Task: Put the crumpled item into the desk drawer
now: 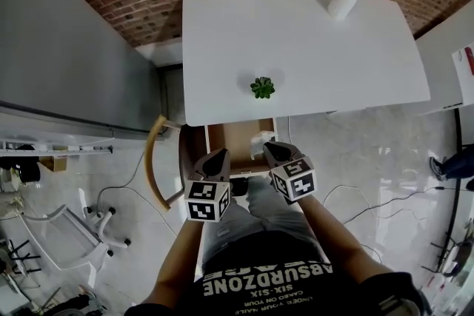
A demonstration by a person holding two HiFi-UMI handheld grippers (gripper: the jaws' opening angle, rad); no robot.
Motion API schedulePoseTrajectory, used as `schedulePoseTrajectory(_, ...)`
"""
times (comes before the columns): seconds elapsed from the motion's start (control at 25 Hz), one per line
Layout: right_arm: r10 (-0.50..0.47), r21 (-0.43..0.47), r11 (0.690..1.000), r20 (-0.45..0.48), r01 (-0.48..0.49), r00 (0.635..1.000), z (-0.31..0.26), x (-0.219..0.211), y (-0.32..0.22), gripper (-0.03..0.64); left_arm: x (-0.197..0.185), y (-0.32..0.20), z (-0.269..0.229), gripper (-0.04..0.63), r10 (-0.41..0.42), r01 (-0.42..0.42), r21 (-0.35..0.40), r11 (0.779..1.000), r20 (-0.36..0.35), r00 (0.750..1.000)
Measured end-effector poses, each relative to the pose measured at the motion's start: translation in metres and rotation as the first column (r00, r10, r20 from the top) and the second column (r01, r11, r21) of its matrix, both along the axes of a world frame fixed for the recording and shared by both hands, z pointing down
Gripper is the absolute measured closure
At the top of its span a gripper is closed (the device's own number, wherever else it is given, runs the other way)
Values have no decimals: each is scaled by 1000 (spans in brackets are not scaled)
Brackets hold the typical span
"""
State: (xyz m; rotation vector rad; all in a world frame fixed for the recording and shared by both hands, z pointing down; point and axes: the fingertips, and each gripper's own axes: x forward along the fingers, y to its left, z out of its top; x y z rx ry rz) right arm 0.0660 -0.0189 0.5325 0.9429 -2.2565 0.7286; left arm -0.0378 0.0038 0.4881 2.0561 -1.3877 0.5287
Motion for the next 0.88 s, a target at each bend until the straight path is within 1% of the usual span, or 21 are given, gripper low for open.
schedulePoseTrajectory(0.48,-73,-43,996,-25,72,997,24,-9,-4,618,-7,-2,12,589,-47,47,-25,999,1,999)
schedulePoseTrajectory(0.88,-117,-74,991,-42,114,992,43,-14,-8,618,-6,-5,21,589,-58,59,-47,997,9,998)
